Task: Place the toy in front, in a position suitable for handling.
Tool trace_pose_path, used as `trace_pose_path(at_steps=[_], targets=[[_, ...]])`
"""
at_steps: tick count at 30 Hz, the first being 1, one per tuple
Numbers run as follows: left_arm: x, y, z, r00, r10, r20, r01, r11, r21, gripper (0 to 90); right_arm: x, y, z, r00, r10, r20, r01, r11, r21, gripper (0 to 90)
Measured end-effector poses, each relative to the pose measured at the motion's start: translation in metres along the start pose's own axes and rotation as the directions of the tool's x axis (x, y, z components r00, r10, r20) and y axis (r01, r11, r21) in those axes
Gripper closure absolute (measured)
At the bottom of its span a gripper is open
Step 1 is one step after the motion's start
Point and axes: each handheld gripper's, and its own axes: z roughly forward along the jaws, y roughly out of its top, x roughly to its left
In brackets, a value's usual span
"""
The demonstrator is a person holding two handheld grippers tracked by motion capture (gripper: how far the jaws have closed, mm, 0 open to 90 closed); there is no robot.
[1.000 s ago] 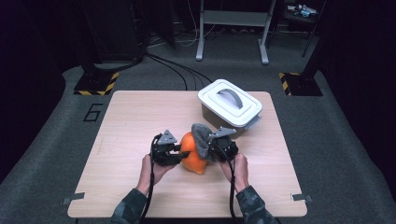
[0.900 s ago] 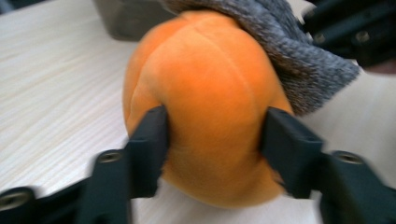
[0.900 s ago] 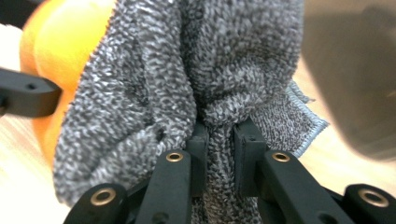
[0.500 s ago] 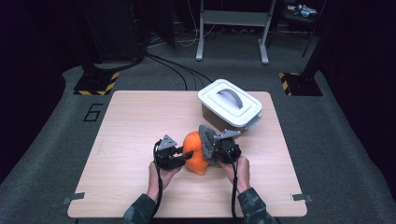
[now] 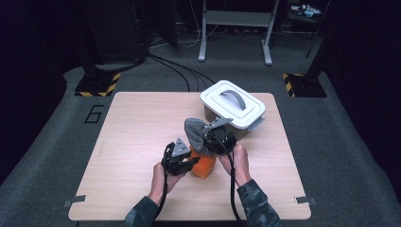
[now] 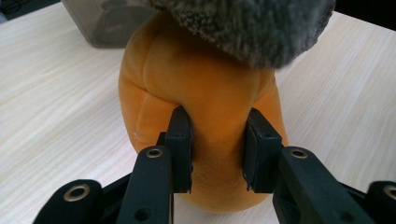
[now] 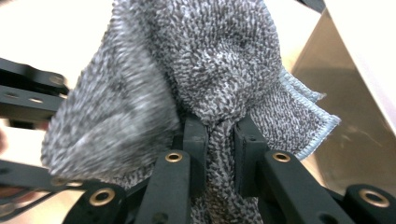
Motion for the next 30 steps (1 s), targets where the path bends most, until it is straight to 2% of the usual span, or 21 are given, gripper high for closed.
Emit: trace_pose_path(at_steps=[2, 4, 8, 10, 13, 17, 21, 23, 24, 25, 27, 28, 29, 30], targets=[[0.004, -0.003, 0.0, 0.9997, -0.019, 0.016, 0.019, 0.9998, -0.008, 67.6, -0.005, -0.004, 0.003, 1.0, 0.0, 0.005, 0.0, 1.0, 0.01, 78.5], [0.005, -0.004, 0.0, 0.9998, -0.018, 0.012, 0.018, 0.9998, -0.013, 67.6, -0.01, -0.011, 0.004, 0.9998, 0.002, 0.022, -0.003, 1.0, 0.031, 78.6], [0.005, -0.005, 0.0, 0.9996, -0.022, 0.015, 0.023, 0.9993, -0.028, 65.9, -0.021, -0.031, 0.008, 0.9979, 0.046, 0.045, -0.048, 0.997, 0.061, 78.7], [0.004, -0.006, 0.001, 0.9994, -0.029, 0.02, 0.03, 0.9985, -0.047, 58.3, -0.024, -0.041, 0.011, 0.9969, 0.065, 0.043, -0.069, 0.994, 0.088, 78.7], [0.0, -0.006, 0.003, 0.9998, -0.002, 0.021, 0.003, 0.9983, -0.058, 60.9, -0.028, -0.05, 0.013, 0.9954, 0.094, 0.019, -0.095, 0.992, 0.085, 78.6], [-0.009, 0.0, 0.006, 0.9988, 0.048, 0.011, -0.048, 0.9977, -0.047, 63.2, -0.032, -0.039, -0.01, 0.995, 0.092, 0.039, -0.093, 0.995, 0.035, 78.3], [-0.017, 0.003, 0.009, 0.9965, 0.082, 0.017, -0.081, 0.996, -0.037, 63.0, -0.024, -0.016, -0.029, 0.9984, 0.053, 0.018, -0.053, 0.998, -0.015, 78.0], [-0.021, 0.006, 0.01, 0.9937, 0.111, 0.015, -0.111, 0.9934, -0.029, 62.8, -0.019, -0.006, -0.026, 0.9996, 0.029, -0.007, -0.029, 1.0, -0.002, 77.9], [-0.023, 0.006, 0.01, 0.9924, 0.123, 0.004, -0.123, 0.9923, -0.015, 62.3, -0.015, -0.003, -0.02, 0.9997, 0.025, -0.004, -0.024, 0.999, 0.03, 77.9], [-0.023, 0.006, 0.01, 0.9922, 0.124, -0.008, -0.125, 0.9922, -0.009, 59.7, -0.013, -0.003, -0.012, 1.0, -0.004, 0.006, 0.003, 0.999, 0.052, 78.0], [-0.02, 0.004, 0.009, 0.9956, 0.091, -0.026, -0.091, 0.9957, -0.017, 48.2, -0.014, -0.006, -0.003, 0.9999, 0.014, -0.003, -0.014, 0.998, 0.06, 78.2], [-0.018, 0.004, 0.008, 0.9968, 0.074, -0.031, -0.075, 0.9969, -0.024, 40.1, -0.014, -0.009, 0.002, 0.999, 0.044, -0.007, -0.043, 0.997, 0.065, 78.3], [-0.016, 0.003, 0.008, 0.9984, 0.051, -0.025, -0.052, 0.9984, -0.024, 36.1, -0.016, -0.012, 0.005, 0.9986, 0.049, -0.021, -0.048, 0.997, 0.065, 78.4], [-0.015, 0.003, 0.01, 0.9987, 0.046, -0.022, -0.046, 0.9987, -0.02, 36.0, -0.016, -0.014, 0.006, 0.998, 0.058, -0.025, -0.056, 0.997, 0.059, 78.5]])
